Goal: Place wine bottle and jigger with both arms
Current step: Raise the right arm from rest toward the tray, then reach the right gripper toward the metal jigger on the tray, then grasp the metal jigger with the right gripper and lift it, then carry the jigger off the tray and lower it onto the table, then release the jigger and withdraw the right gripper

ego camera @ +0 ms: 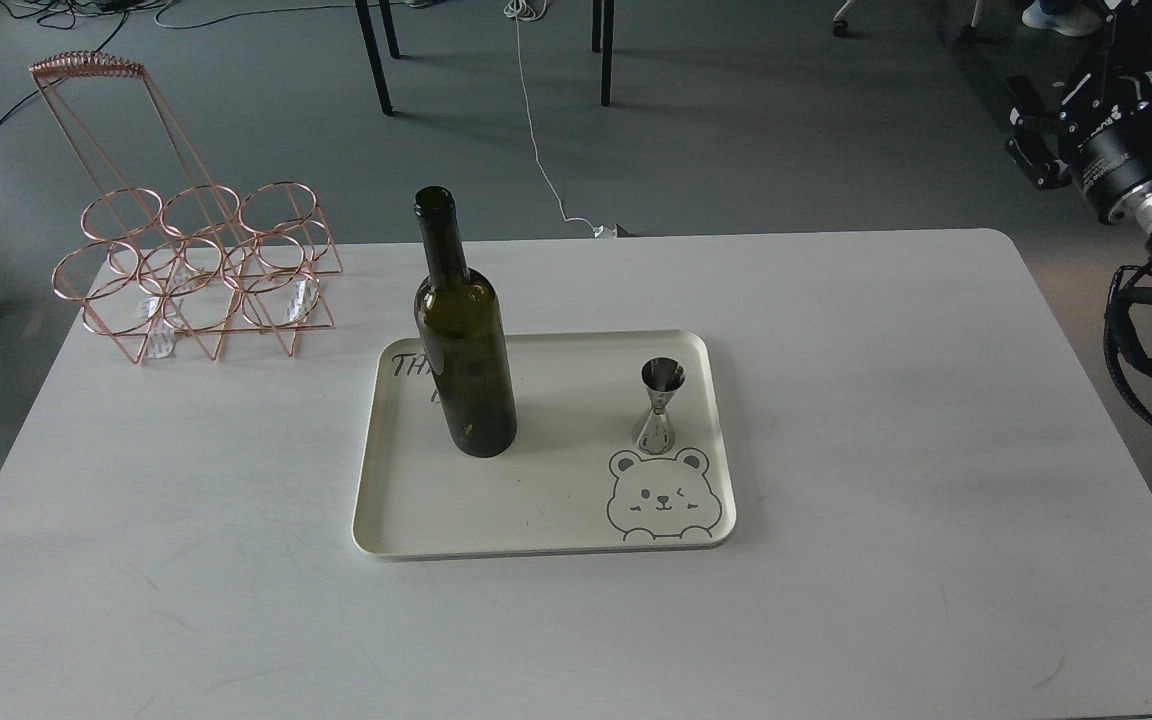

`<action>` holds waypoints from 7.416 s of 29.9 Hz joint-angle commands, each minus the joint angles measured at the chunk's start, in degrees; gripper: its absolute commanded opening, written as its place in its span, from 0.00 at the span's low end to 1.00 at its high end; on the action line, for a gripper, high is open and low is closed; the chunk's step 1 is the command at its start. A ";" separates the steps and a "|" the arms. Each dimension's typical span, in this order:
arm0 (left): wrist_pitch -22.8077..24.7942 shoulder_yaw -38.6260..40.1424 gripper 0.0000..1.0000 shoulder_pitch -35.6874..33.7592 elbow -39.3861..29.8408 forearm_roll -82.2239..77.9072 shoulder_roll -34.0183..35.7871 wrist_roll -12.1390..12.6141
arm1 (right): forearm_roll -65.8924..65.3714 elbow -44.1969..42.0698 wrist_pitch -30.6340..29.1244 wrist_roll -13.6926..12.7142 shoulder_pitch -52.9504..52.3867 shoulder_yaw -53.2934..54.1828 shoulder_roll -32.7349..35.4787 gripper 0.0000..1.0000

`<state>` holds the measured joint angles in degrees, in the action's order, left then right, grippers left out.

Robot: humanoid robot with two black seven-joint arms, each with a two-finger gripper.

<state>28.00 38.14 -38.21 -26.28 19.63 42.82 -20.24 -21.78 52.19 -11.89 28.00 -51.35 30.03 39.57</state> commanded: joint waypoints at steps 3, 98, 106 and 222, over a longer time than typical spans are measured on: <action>0.00 0.00 0.99 -0.02 0.00 -0.03 -0.01 -0.15 | -17.21 10.72 1.87 0.00 -1.73 -2.25 4.20 0.99; 0.00 -0.08 0.99 0.16 0.26 -0.11 -0.98 -0.24 | -74.02 -2.88 29.73 0.00 -0.42 -33.28 -20.67 0.10; 0.00 -0.08 0.99 0.07 0.17 -0.11 -0.89 -0.24 | -75.08 -2.71 31.49 0.00 -1.91 -34.16 -20.50 0.02; 0.00 -1.40 0.99 -0.81 -34.34 -27.25 23.00 2.22 | 32.56 -13.59 2.68 0.00 -10.88 -9.30 -9.59 0.98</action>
<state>28.00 36.84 -39.08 -53.32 -1.91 61.76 -17.79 2.35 42.92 -5.08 27.99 -65.05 17.64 31.54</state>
